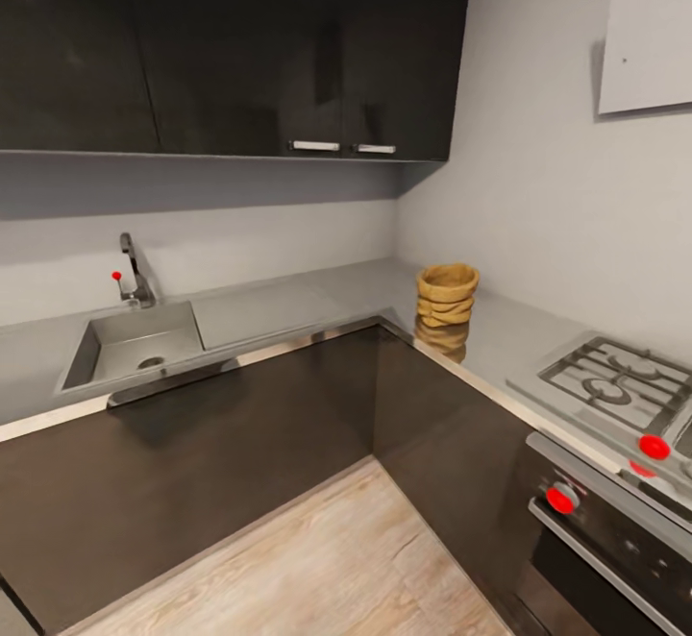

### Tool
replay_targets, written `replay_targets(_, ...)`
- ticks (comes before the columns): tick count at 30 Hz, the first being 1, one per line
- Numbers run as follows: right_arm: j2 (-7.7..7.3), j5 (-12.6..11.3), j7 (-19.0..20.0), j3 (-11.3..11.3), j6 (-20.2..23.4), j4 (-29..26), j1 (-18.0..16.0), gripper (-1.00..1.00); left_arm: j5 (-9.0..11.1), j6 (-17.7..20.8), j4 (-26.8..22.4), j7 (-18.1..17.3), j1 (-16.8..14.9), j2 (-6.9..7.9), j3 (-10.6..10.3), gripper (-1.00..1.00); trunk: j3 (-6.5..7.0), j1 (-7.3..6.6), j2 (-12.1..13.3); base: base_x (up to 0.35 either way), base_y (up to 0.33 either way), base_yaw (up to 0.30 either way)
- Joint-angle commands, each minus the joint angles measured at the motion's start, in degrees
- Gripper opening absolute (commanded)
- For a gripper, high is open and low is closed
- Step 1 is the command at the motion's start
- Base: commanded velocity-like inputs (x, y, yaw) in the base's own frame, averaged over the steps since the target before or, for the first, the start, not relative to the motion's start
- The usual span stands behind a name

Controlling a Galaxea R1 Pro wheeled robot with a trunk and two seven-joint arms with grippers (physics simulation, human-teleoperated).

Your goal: In the kitchen, take the popcorn bag from the countertop, put it into the microwave, and heat it until the popcorn is cooked so the cooked popcorn ends up inside the bag.

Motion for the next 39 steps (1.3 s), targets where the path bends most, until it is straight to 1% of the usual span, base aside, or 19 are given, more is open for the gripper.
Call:
replay_targets(1, -0.03, 0.59, -0.20, -0.38, -0.33, 0.19, -0.08, 1.00, -0.10, -0.07, -0.05, -0.01, 0.01, -0.02, 0.43, 1.00, -0.05, 0.03, -0.03, 0.313, 0.182, 0.000)
replay_targets(28, -0.28, 0.59, -0.21, -0.35, -0.85, 0.17, -0.08, 1.00, -0.10, 0.01, -0.05, -0.01, 0.01, -0.11, 0.35, 1.00, -0.05, 0.03, -0.03, 0.312, 0.182, -0.001)
replay_targets(35, -0.15, 0.50, -0.39, -0.38, -0.44, 0.18, -0.08, 1.00, -0.10, 0.01, -0.05, -0.01, 0.01, -0.11, 0.35, 1.00, -0.05, 0.03, -0.03, 0.288, 0.164, -0.188)
replay_targets(39, -0.20, 0.50, -0.40, -0.38, -0.42, 0.18, -0.08, 1.00, -0.10, 0.01, -0.05, -0.01, 0.01, -0.11, 0.35, 1.00, -0.05, 0.03, -0.03, 0.162, 0.047, -0.240)
